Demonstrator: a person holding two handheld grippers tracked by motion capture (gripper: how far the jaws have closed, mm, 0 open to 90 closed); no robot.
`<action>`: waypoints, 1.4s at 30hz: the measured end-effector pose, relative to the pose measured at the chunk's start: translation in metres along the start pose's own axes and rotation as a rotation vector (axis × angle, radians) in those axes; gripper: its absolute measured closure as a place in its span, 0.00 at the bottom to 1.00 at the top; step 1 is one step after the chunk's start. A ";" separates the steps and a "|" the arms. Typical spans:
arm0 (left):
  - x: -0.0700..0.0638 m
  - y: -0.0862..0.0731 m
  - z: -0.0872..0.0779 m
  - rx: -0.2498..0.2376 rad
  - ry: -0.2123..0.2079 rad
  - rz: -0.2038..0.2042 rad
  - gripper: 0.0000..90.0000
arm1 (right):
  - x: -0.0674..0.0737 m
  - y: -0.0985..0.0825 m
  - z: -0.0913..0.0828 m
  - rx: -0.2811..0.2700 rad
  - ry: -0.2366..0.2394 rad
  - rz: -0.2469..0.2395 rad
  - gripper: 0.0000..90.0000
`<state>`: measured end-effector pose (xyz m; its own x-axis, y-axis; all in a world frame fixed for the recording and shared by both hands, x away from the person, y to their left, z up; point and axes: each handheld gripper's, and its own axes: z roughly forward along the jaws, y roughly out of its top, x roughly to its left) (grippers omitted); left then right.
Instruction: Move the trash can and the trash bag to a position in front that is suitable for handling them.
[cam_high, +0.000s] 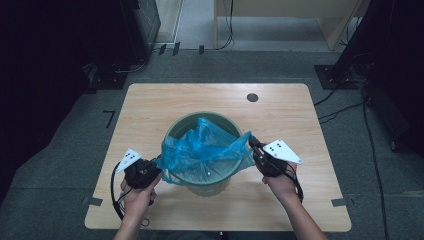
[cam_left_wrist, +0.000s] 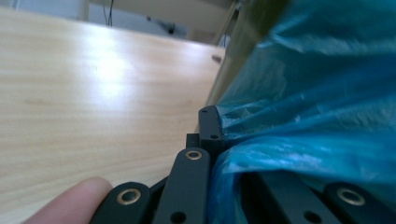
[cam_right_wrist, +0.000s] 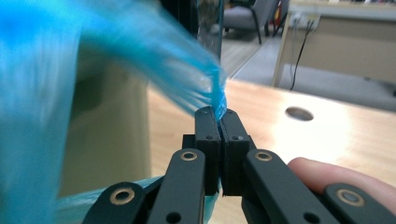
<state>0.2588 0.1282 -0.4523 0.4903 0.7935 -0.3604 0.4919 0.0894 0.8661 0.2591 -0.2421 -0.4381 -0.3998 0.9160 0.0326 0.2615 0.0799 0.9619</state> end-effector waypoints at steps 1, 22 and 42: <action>0.000 -0.002 0.003 0.014 0.003 0.002 1.00 | 0.002 -0.004 0.005 0.008 0.002 -0.003 1.00; 0.019 -0.007 0.024 0.106 0.076 -0.035 1.00 | 0.013 -0.053 0.015 0.161 0.026 0.078 1.00; 0.029 -0.011 0.013 0.025 0.017 -0.018 0.80 | 0.008 -0.048 0.018 0.136 0.039 0.114 0.93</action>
<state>0.2768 0.1422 -0.4766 0.4689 0.8022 -0.3696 0.5182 0.0890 0.8506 0.2590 -0.2311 -0.4892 -0.3937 0.9065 0.1525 0.4226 0.0312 0.9058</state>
